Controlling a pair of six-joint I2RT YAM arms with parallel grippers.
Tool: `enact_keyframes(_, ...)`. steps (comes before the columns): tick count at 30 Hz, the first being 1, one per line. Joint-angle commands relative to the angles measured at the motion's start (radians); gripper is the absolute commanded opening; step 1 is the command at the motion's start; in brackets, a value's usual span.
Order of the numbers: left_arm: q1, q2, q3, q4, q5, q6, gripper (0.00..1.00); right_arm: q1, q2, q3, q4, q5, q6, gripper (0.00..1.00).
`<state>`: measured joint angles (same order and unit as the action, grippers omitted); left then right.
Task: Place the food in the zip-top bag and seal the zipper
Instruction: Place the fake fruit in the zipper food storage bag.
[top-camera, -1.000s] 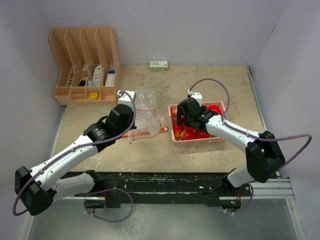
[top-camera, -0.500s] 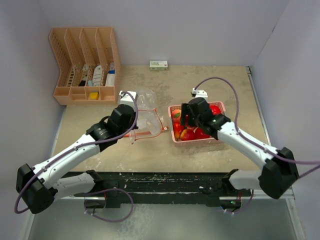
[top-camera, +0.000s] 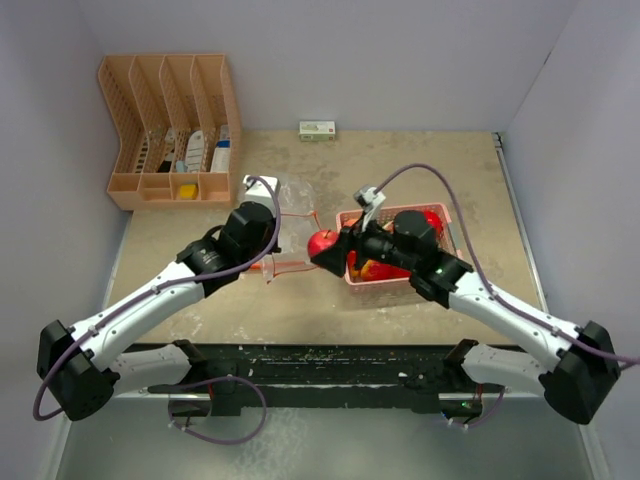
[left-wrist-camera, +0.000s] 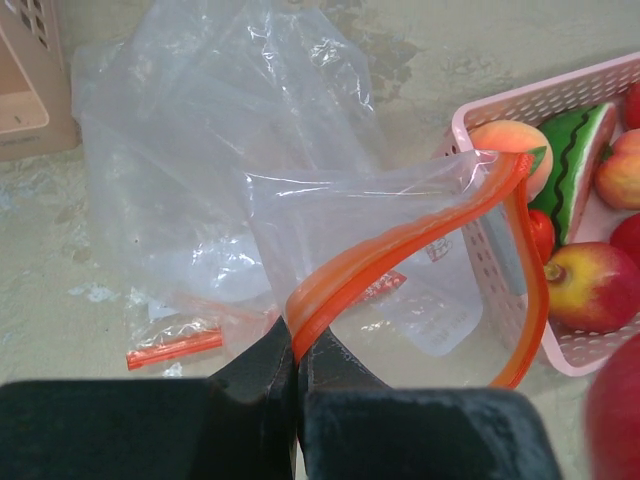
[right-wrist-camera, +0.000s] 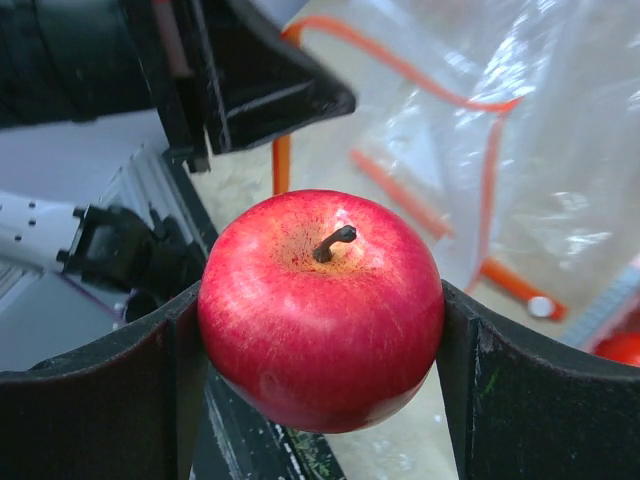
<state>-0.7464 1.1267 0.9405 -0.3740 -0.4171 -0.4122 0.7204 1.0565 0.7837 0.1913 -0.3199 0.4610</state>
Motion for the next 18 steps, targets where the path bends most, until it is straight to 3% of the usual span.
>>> enact_keyframes(1,0.006,-0.02,0.055,0.041,0.037,-0.025,0.0,0.09,0.074,0.036,0.188,-0.036,0.013,0.2)
enact_keyframes(7,0.006,-0.046,0.045,0.062,0.109,-0.063,0.0,0.096,0.16,0.095,0.214,0.107,0.037,0.19)
enact_keyframes(18,0.006,-0.099,-0.006,0.159,0.259,-0.14,0.0,0.096,0.302,0.243,0.003,0.425,0.034,0.24)
